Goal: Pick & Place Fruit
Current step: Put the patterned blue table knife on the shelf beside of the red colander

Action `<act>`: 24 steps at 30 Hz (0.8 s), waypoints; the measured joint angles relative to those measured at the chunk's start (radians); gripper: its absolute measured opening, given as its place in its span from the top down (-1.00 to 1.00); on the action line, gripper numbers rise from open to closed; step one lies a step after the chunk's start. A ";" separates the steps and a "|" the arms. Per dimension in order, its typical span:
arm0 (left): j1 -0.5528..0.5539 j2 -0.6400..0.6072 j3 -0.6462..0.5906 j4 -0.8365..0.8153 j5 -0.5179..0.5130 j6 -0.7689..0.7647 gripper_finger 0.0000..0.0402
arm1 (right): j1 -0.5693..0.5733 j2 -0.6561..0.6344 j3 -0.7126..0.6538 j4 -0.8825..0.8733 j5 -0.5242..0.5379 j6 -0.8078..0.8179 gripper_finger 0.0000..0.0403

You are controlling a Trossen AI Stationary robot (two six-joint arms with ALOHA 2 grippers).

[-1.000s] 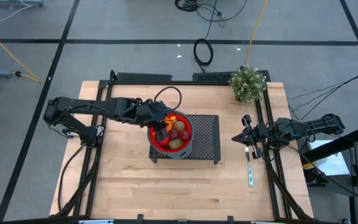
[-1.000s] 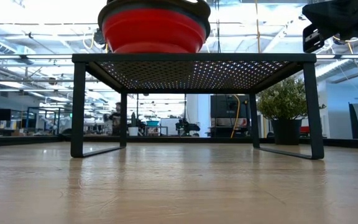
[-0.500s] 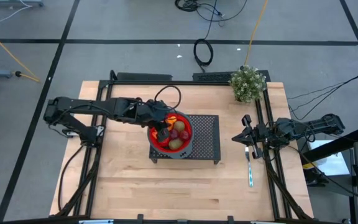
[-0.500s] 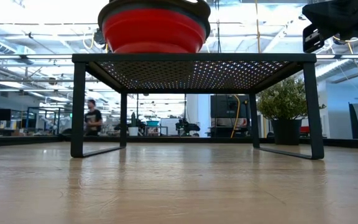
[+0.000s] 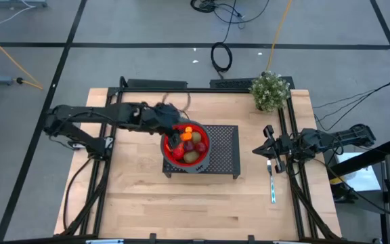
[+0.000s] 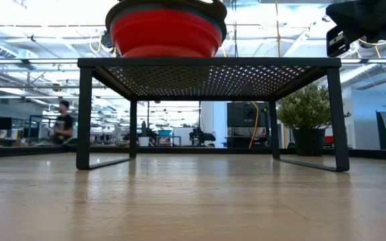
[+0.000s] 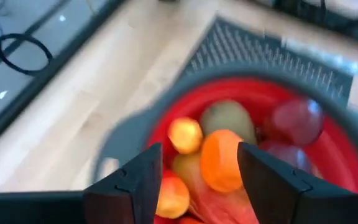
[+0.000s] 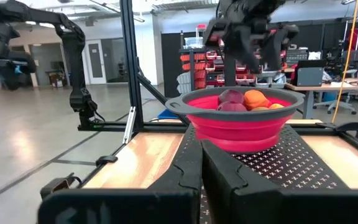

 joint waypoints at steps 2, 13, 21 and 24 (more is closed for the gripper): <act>0.010 -0.035 0.001 -0.001 -0.020 -0.039 0.00 | 0.000 0.000 0.000 0.004 0.000 0.022 1.00; 0.026 -0.160 0.002 -0.012 -0.038 -0.047 0.35 | 0.000 0.000 0.000 -0.002 0.002 0.068 1.00; 0.026 -0.167 0.001 -0.032 0.042 -0.022 0.75 | 0.000 0.000 0.000 -0.003 0.002 0.068 1.00; 0.026 -0.168 0.001 -0.031 0.069 -0.004 0.93 | 0.000 0.000 0.000 -0.003 0.003 0.068 1.00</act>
